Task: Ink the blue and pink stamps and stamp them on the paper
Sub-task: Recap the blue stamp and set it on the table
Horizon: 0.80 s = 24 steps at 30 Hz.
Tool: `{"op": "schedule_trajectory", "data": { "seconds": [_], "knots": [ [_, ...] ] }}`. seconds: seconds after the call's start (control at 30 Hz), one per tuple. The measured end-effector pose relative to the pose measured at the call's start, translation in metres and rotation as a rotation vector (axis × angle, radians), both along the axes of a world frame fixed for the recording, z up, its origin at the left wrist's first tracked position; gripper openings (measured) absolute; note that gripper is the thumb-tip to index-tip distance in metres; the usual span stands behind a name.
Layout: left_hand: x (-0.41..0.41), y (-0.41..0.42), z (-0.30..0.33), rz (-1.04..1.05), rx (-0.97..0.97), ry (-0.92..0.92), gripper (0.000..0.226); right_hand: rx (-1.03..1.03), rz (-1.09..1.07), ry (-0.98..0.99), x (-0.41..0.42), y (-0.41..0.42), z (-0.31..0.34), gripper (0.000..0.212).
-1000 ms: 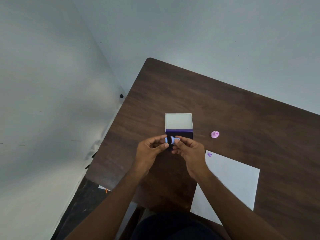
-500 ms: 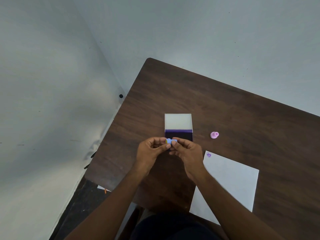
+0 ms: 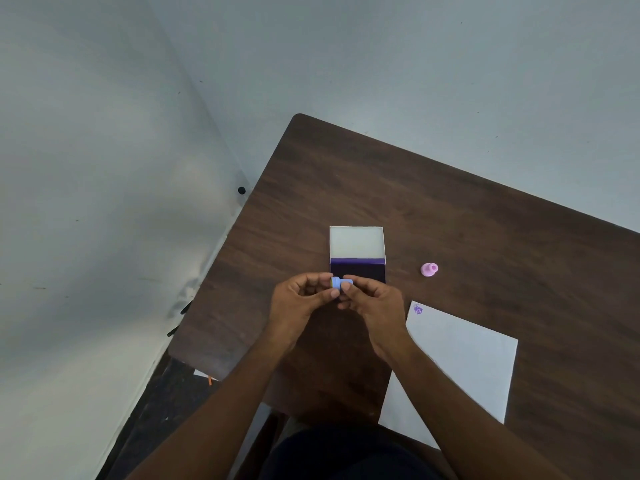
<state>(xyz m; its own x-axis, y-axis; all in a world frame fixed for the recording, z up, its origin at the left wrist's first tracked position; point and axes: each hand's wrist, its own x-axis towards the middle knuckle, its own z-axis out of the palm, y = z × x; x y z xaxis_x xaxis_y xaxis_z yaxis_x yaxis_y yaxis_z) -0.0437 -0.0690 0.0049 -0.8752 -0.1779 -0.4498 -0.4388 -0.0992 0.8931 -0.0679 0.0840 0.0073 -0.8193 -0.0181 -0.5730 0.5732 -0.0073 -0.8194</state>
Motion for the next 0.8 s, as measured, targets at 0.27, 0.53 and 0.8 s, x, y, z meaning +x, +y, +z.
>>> {"op": "schedule_trajectory", "data": {
  "seconds": [0.27,0.53,0.8],
  "knots": [
    [0.0,0.0,0.004,-0.025,-0.01,0.026,0.031,0.049,0.034,-0.02,-0.001,0.002,-0.003,0.028],
    [-0.002,-0.01,0.008,-0.007,-0.006,-0.017,0.039,0.01,0.029,0.007,-0.003,0.0,0.001,0.027],
    [-0.002,-0.008,0.008,-0.099,-0.111,-0.028,0.022,0.032,0.038,-0.017,0.002,-0.001,0.0,0.022]
  ]
}}
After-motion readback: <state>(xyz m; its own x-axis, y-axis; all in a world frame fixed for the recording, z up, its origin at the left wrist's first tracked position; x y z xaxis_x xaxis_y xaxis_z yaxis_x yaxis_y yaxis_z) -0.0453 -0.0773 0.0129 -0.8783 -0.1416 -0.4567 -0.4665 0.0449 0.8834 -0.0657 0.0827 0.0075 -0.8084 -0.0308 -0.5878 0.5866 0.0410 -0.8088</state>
